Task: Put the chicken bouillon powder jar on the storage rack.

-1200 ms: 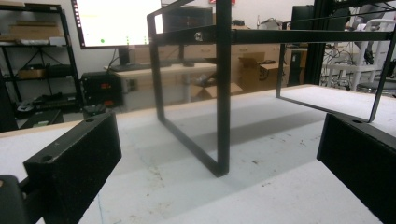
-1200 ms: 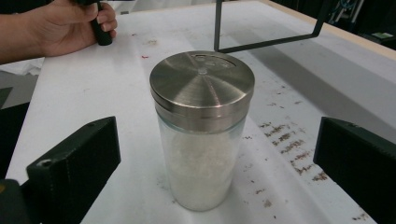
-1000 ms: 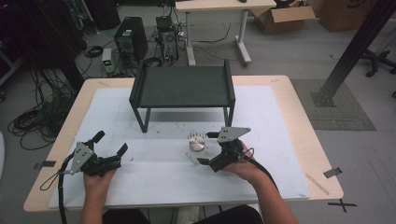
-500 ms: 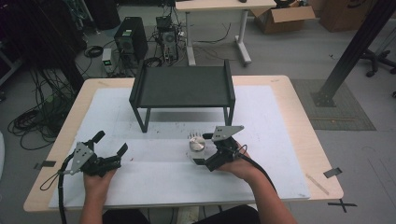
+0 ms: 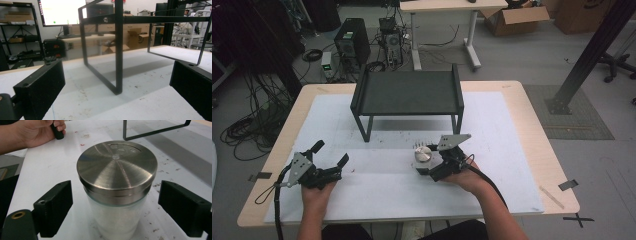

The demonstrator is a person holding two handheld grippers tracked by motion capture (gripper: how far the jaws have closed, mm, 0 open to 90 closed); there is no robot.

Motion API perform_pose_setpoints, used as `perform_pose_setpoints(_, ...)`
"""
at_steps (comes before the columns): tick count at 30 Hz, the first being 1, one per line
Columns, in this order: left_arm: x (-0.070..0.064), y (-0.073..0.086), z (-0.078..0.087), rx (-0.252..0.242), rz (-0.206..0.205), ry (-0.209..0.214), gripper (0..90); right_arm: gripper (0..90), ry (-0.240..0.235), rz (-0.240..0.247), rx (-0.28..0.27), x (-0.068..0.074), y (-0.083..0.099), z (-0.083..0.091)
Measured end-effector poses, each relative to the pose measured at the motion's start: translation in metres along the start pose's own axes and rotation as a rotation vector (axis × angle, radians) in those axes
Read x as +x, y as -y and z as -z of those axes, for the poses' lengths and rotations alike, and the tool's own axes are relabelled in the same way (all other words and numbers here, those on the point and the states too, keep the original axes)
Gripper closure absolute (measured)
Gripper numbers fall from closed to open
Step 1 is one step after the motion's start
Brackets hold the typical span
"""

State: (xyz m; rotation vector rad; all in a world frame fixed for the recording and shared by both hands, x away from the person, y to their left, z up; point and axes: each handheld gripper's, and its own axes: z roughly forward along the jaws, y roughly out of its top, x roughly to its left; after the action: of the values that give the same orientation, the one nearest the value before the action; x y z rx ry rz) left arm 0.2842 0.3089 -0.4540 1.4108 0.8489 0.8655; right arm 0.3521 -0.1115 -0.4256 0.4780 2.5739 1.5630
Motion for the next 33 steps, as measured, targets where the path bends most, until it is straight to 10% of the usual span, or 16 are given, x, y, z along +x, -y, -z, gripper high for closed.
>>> perform_pose_setpoints(33, 0.0001, 0.0000, -0.0001, 0.001, 0.002, 0.000, 0.4, 41.2, -0.002, 0.047, -0.035, 0.0008, 0.0021, -0.0022)
